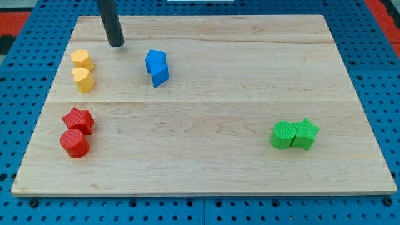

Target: Push the blue cube into the green star and green circle

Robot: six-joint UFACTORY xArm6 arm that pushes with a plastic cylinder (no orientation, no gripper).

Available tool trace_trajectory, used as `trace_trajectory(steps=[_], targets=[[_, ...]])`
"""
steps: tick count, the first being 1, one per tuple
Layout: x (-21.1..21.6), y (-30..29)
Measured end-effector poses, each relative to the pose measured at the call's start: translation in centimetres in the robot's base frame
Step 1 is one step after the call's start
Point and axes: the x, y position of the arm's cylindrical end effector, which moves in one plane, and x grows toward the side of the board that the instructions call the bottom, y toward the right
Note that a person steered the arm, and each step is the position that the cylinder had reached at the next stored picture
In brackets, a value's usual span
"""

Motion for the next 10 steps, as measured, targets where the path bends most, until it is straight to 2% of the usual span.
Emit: trace_trajectory(steps=[2, 3, 4, 7, 9, 10], targets=[[1.3, 1.5], [4.8, 3.7], [5.0, 7.5], [10.6, 20.8], [10.9, 34.0], [10.9, 38.2]])
